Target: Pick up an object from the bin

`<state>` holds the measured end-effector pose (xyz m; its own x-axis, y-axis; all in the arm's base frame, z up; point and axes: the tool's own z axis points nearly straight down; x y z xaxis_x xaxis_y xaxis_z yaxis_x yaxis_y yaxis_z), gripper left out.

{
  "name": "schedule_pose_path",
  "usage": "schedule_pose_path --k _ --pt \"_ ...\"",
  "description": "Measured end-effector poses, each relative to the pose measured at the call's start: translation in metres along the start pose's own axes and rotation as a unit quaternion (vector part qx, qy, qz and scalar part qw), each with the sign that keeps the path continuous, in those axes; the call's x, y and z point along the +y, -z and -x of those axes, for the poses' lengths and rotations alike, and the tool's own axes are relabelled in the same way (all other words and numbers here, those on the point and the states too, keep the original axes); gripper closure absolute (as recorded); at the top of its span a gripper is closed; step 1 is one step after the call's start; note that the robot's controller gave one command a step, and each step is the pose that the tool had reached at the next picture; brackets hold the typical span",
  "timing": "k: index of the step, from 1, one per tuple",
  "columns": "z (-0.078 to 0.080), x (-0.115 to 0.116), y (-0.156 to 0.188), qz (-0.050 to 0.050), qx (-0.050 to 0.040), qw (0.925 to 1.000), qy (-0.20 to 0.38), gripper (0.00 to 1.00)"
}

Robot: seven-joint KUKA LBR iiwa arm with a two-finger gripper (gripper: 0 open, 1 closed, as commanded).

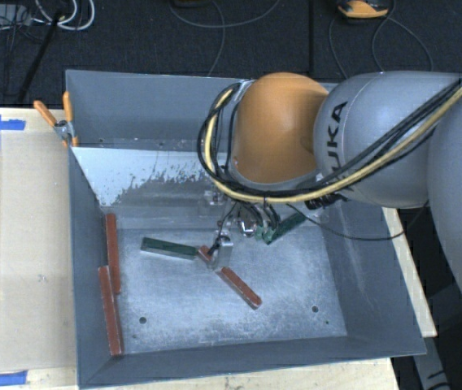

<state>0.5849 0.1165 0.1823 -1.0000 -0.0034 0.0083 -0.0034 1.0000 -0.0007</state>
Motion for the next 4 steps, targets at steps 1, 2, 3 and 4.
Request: schedule_pose_path --k 1,2,3,4 --pt "0.016 -0.009 -0.117 0.000 -0.0007 0.9999 -0.014 0.00" --pt "0.017 -0.009 -0.112 0.001 -0.0037 0.9999 -0.016 1.00" --pt "-0.028 0.011 -0.113 0.000 -0.0019 1.0000 -0.003 1.00" --pt "-0.027 0.010 -0.113 0.000 -0.0035 1.0000 -0.006 0.00"
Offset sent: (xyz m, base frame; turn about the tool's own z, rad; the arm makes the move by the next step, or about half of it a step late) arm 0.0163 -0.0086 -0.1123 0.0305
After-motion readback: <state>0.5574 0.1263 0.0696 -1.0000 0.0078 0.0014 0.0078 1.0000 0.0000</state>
